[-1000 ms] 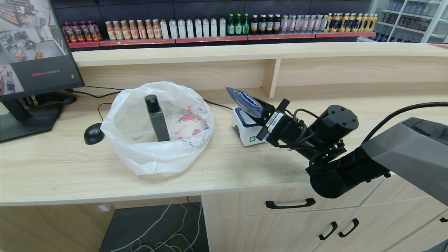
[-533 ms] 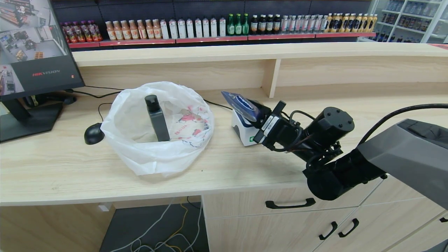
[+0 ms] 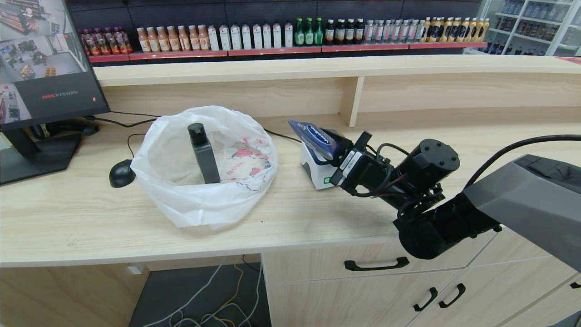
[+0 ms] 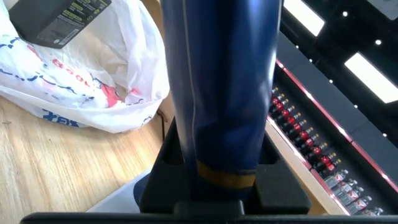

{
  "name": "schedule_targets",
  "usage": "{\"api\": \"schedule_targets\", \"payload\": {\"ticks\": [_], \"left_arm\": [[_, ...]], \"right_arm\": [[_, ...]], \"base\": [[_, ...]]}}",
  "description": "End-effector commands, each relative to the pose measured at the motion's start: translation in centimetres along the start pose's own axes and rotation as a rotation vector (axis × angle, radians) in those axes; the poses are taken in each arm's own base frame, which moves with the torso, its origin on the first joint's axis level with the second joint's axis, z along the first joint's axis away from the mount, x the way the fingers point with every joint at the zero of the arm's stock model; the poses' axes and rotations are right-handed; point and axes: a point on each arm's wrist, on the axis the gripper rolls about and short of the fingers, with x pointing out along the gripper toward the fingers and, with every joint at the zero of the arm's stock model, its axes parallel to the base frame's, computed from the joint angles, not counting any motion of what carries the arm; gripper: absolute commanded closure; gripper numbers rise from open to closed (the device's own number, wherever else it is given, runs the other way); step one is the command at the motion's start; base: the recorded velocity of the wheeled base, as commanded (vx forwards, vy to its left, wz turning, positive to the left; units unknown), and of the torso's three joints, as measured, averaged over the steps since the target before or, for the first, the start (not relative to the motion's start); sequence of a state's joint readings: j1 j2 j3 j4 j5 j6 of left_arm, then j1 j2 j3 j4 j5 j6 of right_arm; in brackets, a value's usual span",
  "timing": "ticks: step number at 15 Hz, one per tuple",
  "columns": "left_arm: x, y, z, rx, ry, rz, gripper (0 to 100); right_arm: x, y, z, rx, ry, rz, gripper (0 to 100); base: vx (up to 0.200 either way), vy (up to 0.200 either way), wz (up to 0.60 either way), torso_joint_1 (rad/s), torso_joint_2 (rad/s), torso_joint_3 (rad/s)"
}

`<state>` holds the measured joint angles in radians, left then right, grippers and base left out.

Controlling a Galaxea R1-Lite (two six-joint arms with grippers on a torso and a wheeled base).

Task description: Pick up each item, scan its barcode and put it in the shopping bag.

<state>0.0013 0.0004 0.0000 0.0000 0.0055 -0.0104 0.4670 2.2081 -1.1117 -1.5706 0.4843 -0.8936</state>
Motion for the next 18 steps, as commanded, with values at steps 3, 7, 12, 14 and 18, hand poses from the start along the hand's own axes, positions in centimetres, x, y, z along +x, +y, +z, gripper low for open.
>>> {"api": "schedule_targets", "payload": {"ticks": [3, 7, 12, 14, 18], "left_arm": [[0.0, 0.0, 0.0, 0.0, 0.0, 0.001, 0], [0.0, 0.0, 0.0, 0.0, 0.0, 0.001, 0], [0.0, 0.0, 0.0, 0.0, 0.0, 0.001, 0], [0.0, 0.0, 0.0, 0.0, 0.0, 0.001, 0], [0.0, 0.0, 0.0, 0.0, 0.0, 0.001, 0]], "right_arm": [[0.1, -1.1, 0.3, -0.011, -0.011, -0.025, 100], [-0.7, -3.5, 2.7, 0.027, -0.023, -0.06, 100], [-3.2, -6.2, 6.2, 0.227, 0.071, -0.192, 100], [-4.8, -6.8, 7.0, 0.379, 0.164, -0.3, 100], [-5.8, -8.9, 8.6, 0.584, 0.173, -0.493, 100]], "base": [[0.0, 0.0, 0.0, 0.0, 0.0, 0.0], [0.0, 0.0, 0.0, 0.0, 0.0, 0.0], [0.0, 0.0, 0.0, 0.0, 0.0, 0.0], [0.0, 0.0, 0.0, 0.0, 0.0, 0.0], [0.0, 0.0, 0.0, 0.0, 0.0, 0.0]]}}
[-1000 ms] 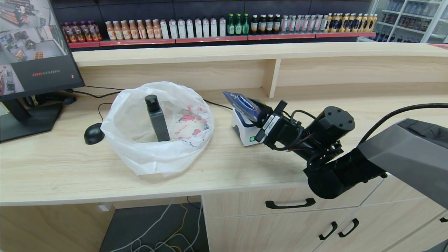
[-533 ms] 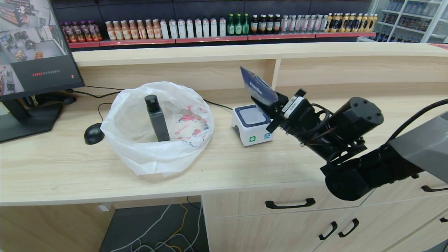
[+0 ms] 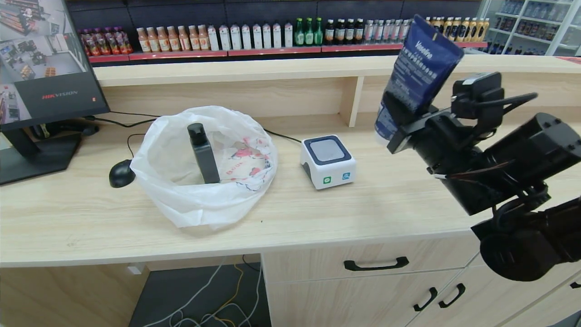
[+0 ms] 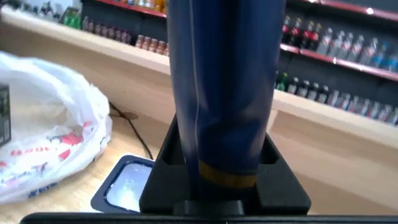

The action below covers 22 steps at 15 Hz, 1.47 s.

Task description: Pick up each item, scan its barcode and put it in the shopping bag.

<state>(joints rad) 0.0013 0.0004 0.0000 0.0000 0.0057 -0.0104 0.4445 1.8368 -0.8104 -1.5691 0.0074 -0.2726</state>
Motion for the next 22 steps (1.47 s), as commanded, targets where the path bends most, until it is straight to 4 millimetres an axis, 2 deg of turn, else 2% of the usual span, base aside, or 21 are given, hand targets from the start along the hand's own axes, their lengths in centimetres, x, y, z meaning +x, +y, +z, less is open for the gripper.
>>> {"api": "schedule_targets", "payload": {"ticks": [1, 4, 6, 12, 21, 22], "left_arm": [[0.0, 0.0, 0.0, 0.0, 0.0, 0.001, 0], [0.0, 0.0, 0.0, 0.02, 0.001, 0.001, 0], [0.0, 0.0, 0.0, 0.017, 0.001, 0.001, 0], [0.0, 0.0, 0.0, 0.012, 0.001, 0.001, 0], [0.0, 0.0, 0.0, 0.007, 0.0, 0.001, 0], [0.0, 0.0, 0.0, -0.005, 0.0, 0.001, 0]], "right_arm": [[-0.5, -1.0, 3.1, 0.048, -0.077, -0.026, 100], [-1.8, -0.2, 2.8, 0.219, -0.031, 0.006, 100], [-2.4, 0.0, 2.3, 0.252, -0.005, 0.031, 100], [-2.9, 0.3, 2.4, 0.274, 0.007, 0.034, 100], [-2.2, -0.4, 2.0, 0.287, 0.001, 0.003, 100], [-2.2, -0.4, 1.9, 0.287, 0.003, 0.002, 100]], "base": [[0.0, 0.0, 0.0, 0.0, 0.0, 0.0], [0.0, 0.0, 0.0, 0.0, 0.0, 0.0], [0.0, 0.0, 0.0, 0.0, 0.0, 0.0], [-0.033, 0.0, 0.0, 0.0, 0.0, 0.001], [0.0, 0.0, 0.0, 0.0, 0.0, 0.0], [0.0, 0.2, 0.0, 0.002, 0.0, 0.002]]}}
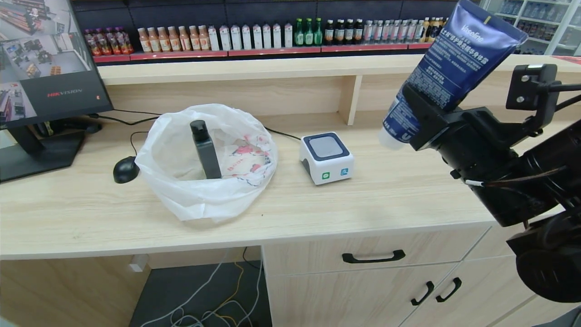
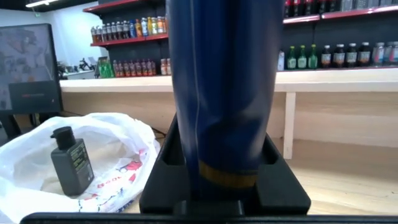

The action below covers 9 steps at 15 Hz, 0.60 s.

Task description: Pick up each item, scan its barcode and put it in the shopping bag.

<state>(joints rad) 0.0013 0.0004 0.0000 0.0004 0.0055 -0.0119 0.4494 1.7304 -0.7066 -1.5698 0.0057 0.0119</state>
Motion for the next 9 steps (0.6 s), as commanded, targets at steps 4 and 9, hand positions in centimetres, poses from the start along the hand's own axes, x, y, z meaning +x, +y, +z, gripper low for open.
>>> {"api": "schedule_targets", "payload": {"ticks": [4, 9], "left_arm": [[0.0, 0.0, 0.0, -0.003, -0.001, 0.001, 0], [0.0, 0.0, 0.0, -0.003, -0.001, 0.001, 0]], "right_arm": [[0.21, -0.18, -0.3, -0.004, 0.003, -0.006, 100], [-0.19, -0.09, -0.11, -0.01, 0.008, -0.004, 100]], "base": [[0.0, 0.2, 0.0, 0.004, 0.0, 0.004], [0.0, 0.2, 0.0, 0.005, 0.0, 0.001]]}}
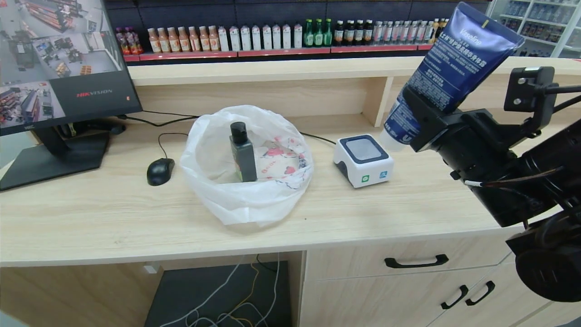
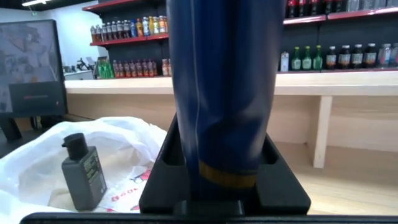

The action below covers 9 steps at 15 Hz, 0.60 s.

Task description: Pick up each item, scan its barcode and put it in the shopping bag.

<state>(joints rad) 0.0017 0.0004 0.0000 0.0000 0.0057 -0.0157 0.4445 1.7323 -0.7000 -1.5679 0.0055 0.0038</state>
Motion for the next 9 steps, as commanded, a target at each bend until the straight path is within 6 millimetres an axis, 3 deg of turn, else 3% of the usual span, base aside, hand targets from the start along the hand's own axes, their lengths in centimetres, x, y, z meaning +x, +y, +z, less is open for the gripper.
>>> {"api": "schedule_targets", "payload": {"ticks": [1, 4, 9], "left_arm": [[0.0, 0.0, 0.0, 0.002, 0.0, 0.0, 0], [0.0, 0.0, 0.0, 0.002, 0.0, 0.0, 0], [0.0, 0.0, 0.0, 0.003, 0.0, 0.0, 0]], "right_arm": [[-0.08, 0.06, 0.1, -0.001, -0.003, 0.002, 100], [-0.12, 0.01, 0.52, -0.011, -0.015, -0.001, 100], [-0.22, 0.56, 0.55, -0.022, -0.014, 0.023, 100]], "base": [[0.0, 0.2, 0.0, 0.002, 0.0, -0.002], [0.0, 0.2, 0.0, -0.001, 0.0, 0.001], [0.0, 0.0, 0.0, 0.0, 0.0, 0.0]]}}
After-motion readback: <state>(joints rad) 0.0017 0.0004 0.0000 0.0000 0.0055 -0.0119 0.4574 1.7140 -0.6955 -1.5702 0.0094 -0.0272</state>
